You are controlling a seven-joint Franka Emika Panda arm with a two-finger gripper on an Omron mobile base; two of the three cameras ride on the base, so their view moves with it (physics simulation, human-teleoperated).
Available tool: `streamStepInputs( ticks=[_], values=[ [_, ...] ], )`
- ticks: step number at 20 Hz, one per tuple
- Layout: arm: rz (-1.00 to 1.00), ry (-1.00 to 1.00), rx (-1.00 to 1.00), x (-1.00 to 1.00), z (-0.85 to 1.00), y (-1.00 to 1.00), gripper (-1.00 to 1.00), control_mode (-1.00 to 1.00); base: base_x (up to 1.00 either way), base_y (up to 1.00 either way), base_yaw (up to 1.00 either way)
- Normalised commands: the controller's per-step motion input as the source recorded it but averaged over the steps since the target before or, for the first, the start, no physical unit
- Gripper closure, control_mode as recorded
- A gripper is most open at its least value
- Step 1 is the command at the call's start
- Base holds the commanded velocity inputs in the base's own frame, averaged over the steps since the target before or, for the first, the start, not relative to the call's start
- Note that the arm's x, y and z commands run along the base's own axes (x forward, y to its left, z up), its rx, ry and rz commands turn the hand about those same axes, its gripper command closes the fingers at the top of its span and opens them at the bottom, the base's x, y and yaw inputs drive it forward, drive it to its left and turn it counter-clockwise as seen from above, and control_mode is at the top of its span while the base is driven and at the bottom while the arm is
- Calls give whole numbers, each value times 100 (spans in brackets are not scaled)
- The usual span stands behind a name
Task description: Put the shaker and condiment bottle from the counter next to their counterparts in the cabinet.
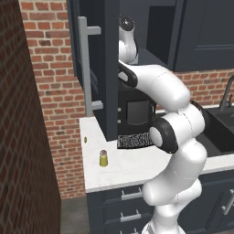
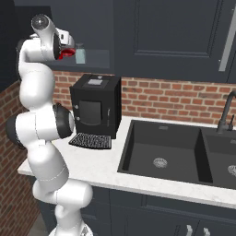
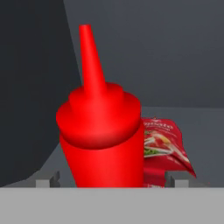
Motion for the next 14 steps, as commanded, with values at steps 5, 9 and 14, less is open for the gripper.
streamStepInputs(
  ticks=[5,9,14],
  values=[
    [0,1,-1,0,0,0,-100,-100,0,0,0],
    [0,0,0,-3,7,0,-100,-100,0,0,0],
    [0,0,0,-15,26,-11,-100,-100,0,0,0]
  ],
)
